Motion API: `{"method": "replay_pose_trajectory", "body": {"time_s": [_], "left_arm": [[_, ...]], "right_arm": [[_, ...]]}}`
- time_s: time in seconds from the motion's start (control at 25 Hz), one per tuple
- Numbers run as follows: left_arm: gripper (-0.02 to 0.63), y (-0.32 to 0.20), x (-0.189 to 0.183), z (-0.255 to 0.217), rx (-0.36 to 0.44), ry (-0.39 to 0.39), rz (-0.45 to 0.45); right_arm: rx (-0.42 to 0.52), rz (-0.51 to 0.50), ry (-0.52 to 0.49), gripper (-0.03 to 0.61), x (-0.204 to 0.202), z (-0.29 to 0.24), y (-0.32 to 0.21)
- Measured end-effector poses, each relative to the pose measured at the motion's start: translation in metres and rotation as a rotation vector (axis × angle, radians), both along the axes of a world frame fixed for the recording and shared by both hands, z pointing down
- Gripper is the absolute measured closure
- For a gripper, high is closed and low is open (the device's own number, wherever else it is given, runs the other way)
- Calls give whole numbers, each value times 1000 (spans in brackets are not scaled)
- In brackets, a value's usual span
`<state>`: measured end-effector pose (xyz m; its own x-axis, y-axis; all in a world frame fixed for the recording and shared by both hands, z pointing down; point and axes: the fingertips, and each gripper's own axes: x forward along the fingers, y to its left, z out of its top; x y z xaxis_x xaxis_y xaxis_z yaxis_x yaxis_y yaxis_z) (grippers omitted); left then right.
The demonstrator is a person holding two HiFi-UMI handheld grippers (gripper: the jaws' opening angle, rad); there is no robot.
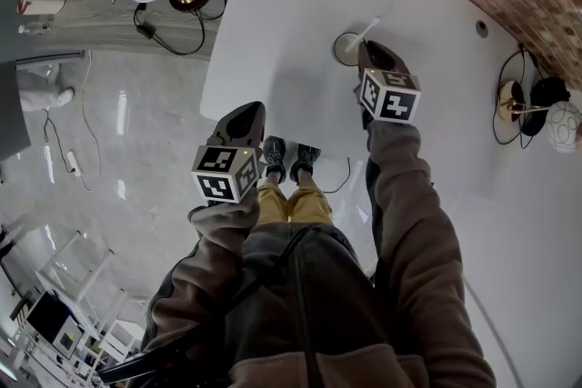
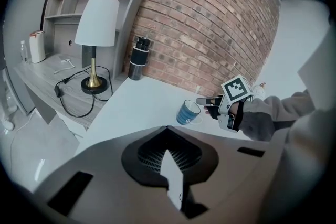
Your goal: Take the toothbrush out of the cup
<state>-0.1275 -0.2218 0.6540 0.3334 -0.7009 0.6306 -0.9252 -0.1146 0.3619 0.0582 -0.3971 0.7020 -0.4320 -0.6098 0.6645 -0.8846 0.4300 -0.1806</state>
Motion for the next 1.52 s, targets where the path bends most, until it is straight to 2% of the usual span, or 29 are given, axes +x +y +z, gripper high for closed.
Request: {"method": "replay_pose_trajectory", "body": {"time_s": [0.36, 0.68, 0.8, 0.96, 1.24, 1.52], "left_arm": [[624, 4, -8, 5, -8, -4, -17], [624, 10, -10, 8, -21, -7, -16], [624, 10, -10, 8, -18, -7, -16], [624, 11, -9, 7, -14, -6, -13], [624, 11, -9, 1, -4, -8, -13], [624, -2, -3, -29, 62, -1, -4]], "right_arm": [[-1, -9, -12, 486, -11, 6, -18], [-4, 12, 11, 490, -14, 8, -25], [10, 23, 2, 534, -13, 6, -25], [24, 34, -10, 540, -12, 0, -26], [91, 70, -96, 541, -8, -33, -26], [122, 172, -275, 541, 10, -100, -4]]}}
